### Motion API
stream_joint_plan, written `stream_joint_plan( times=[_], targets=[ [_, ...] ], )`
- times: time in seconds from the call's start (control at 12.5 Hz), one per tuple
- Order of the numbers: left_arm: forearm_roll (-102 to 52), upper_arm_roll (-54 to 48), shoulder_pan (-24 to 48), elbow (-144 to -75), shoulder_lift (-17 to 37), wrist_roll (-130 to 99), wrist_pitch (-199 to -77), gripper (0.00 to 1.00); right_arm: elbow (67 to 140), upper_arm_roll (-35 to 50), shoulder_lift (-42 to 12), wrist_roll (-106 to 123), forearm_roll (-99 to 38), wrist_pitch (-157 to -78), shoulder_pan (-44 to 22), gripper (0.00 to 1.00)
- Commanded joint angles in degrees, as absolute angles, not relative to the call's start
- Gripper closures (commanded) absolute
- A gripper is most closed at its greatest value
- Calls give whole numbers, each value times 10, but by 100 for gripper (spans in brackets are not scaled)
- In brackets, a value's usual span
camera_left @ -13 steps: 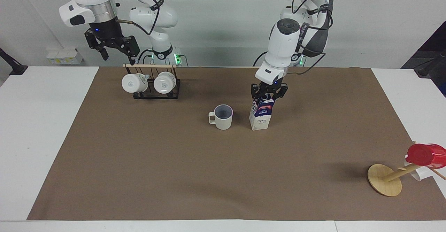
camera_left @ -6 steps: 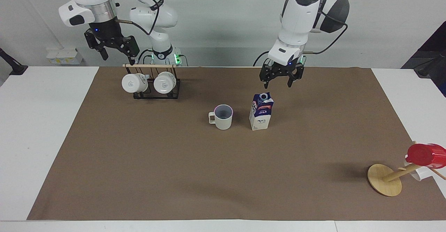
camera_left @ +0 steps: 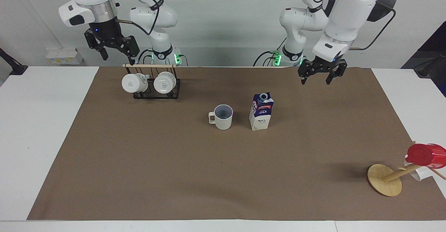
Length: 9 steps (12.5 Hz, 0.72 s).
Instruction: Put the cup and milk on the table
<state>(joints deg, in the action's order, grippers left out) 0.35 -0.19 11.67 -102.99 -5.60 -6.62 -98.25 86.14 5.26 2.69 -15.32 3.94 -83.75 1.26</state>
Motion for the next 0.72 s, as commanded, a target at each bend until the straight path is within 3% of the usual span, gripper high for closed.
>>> stream_joint_plan(
  times=[0.0,0.64],
  targets=[
    [-4,-7,74,-1028,-76,-11,-952,0,855,55,25,-136,24,-835,20,0],
    [15,3,62,-979,-80,-11,-892,0,884,54,40,-134,8,-850,19,0]
  ],
)
